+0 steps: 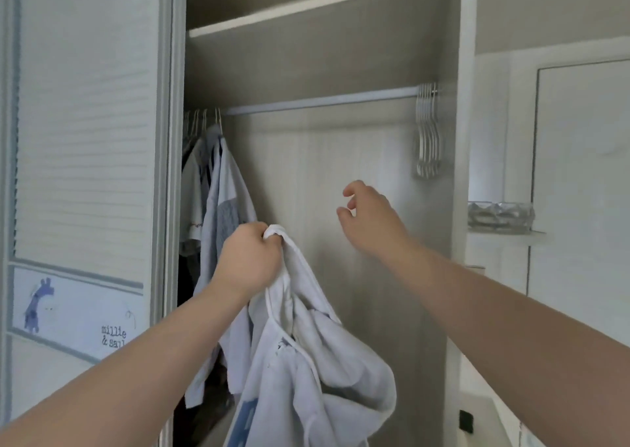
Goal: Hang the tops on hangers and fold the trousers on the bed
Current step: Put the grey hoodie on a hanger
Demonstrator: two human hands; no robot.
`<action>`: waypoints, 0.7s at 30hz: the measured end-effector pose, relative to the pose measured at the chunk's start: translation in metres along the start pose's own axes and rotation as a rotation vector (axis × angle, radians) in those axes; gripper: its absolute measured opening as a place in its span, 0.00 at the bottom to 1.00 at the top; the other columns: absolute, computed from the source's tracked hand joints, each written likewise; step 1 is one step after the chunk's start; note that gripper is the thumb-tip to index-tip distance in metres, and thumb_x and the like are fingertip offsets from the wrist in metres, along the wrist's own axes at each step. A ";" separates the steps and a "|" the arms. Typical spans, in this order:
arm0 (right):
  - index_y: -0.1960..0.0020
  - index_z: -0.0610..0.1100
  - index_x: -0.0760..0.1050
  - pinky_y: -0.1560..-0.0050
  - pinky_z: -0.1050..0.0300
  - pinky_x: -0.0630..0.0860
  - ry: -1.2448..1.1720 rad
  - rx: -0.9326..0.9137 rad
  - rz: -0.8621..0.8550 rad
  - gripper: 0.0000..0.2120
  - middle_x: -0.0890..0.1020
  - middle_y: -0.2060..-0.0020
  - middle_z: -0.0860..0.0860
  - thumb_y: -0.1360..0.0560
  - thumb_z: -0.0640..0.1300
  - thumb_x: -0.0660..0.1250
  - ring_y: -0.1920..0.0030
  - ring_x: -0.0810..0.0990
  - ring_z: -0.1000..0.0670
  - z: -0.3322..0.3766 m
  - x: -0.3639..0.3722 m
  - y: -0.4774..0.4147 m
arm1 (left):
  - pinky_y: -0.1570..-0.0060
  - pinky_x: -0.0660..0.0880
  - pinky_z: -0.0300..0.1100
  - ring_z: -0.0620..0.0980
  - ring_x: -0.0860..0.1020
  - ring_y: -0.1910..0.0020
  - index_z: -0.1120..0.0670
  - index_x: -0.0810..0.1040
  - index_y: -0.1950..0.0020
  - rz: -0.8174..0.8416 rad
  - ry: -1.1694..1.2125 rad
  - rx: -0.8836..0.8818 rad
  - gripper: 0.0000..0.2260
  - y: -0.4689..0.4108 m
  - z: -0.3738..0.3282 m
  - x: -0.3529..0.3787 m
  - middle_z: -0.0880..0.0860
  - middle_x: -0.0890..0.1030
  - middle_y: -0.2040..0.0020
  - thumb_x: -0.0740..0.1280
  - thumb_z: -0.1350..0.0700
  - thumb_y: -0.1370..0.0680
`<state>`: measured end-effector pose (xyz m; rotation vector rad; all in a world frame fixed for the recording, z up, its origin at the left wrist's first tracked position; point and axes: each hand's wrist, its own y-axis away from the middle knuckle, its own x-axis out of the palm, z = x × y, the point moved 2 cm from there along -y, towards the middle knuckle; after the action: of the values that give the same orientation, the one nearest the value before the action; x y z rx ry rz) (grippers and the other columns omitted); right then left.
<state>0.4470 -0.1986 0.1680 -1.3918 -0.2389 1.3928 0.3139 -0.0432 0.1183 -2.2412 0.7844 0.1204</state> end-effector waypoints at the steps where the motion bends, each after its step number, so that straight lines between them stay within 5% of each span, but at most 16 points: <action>1: 0.33 0.47 0.69 0.40 0.45 0.72 0.085 -0.022 -0.028 0.16 0.77 0.40 0.48 0.20 0.48 0.60 0.40 0.74 0.43 0.000 -0.003 -0.019 | 0.69 0.61 0.43 0.50 0.63 0.71 0.56 0.63 0.66 -0.006 -0.001 0.017 0.14 -0.017 -0.002 0.002 0.51 0.65 0.71 0.59 0.60 0.20; 10: 0.35 0.44 0.69 0.38 0.45 0.65 0.588 0.089 -0.128 0.17 0.75 0.36 0.43 0.23 0.44 0.59 0.34 0.70 0.40 -0.023 -0.024 -0.150 | 0.65 0.74 0.45 0.59 0.76 0.65 0.62 0.74 0.61 -0.064 -0.036 0.078 0.12 -0.150 -0.022 0.040 0.57 0.74 0.68 0.59 0.59 0.20; 14: 0.30 0.44 0.68 0.34 0.45 0.63 0.810 0.185 -0.156 0.22 0.72 0.32 0.43 0.24 0.43 0.60 0.30 0.67 0.40 -0.048 -0.041 -0.189 | 0.57 0.82 0.53 0.63 0.82 0.60 0.66 0.78 0.58 -0.071 0.017 0.119 0.13 -0.189 -0.025 0.061 0.61 0.79 0.66 0.60 0.59 0.21; 21: 0.27 0.46 0.65 0.34 0.47 0.64 1.029 0.347 -0.198 0.23 0.69 0.30 0.42 0.22 0.45 0.57 0.30 0.67 0.40 -0.092 -0.057 -0.232 | 0.62 0.80 0.49 0.61 0.81 0.63 0.59 0.74 0.66 -0.054 0.066 0.139 0.15 -0.246 -0.017 0.092 0.59 0.77 0.68 0.61 0.57 0.20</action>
<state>0.6259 -0.2014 0.3513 -1.5518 0.5043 0.4028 0.5257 0.0305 0.2555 -2.1413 0.7439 -0.0339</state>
